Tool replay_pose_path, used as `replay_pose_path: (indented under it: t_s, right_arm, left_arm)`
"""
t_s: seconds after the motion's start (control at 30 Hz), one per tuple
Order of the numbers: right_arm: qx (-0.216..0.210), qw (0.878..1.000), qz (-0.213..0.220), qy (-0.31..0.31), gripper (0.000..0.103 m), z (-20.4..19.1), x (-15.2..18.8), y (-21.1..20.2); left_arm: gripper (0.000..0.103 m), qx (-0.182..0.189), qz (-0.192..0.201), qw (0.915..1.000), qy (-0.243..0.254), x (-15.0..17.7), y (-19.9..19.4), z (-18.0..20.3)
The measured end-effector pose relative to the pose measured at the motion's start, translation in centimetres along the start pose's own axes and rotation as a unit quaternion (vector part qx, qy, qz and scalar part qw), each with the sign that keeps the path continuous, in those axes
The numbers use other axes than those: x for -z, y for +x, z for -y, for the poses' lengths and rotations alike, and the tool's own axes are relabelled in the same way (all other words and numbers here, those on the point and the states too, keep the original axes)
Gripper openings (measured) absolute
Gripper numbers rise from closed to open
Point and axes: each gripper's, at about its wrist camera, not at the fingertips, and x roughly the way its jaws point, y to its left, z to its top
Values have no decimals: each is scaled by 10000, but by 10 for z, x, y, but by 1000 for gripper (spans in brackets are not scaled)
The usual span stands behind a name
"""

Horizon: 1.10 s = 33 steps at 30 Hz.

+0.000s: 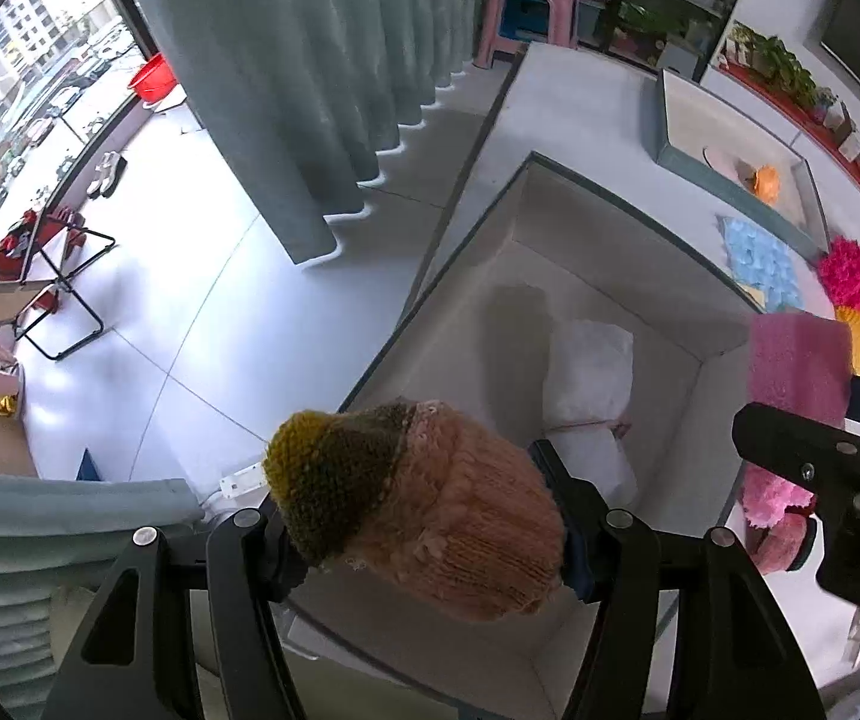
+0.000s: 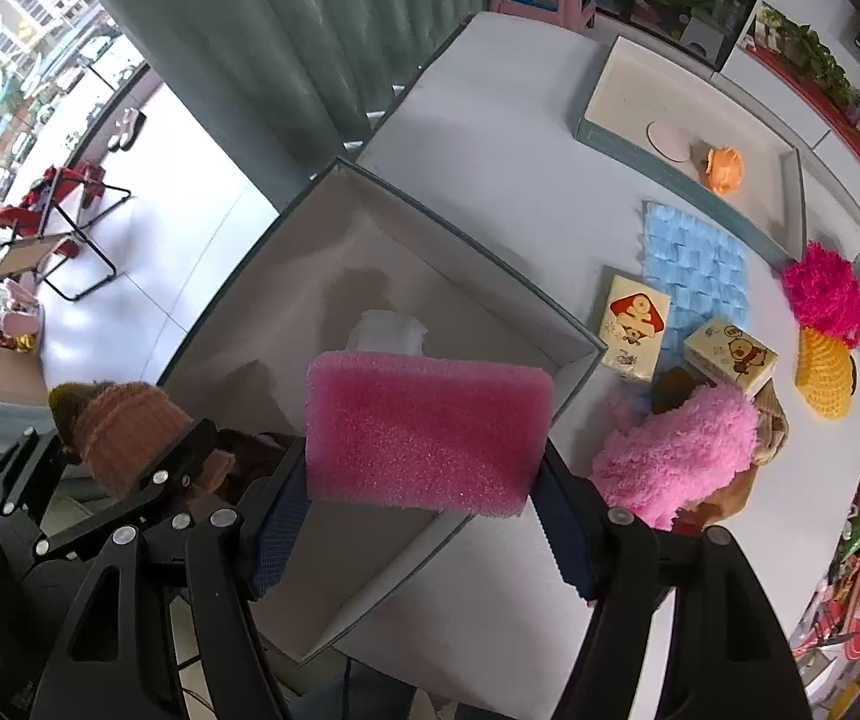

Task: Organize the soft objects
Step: 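Lower the sponge and knit hat into the box and open both tools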

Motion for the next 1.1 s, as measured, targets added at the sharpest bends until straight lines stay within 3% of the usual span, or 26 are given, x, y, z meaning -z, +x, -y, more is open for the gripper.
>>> replay_pose_path:
  t_s: [1.1]
  right_arm:
    - [175, 9976, -547, 392, 73, 11, -14, 38]
  left_arm:
    - [65, 156, -439, 9985, 274, -14, 34, 8]
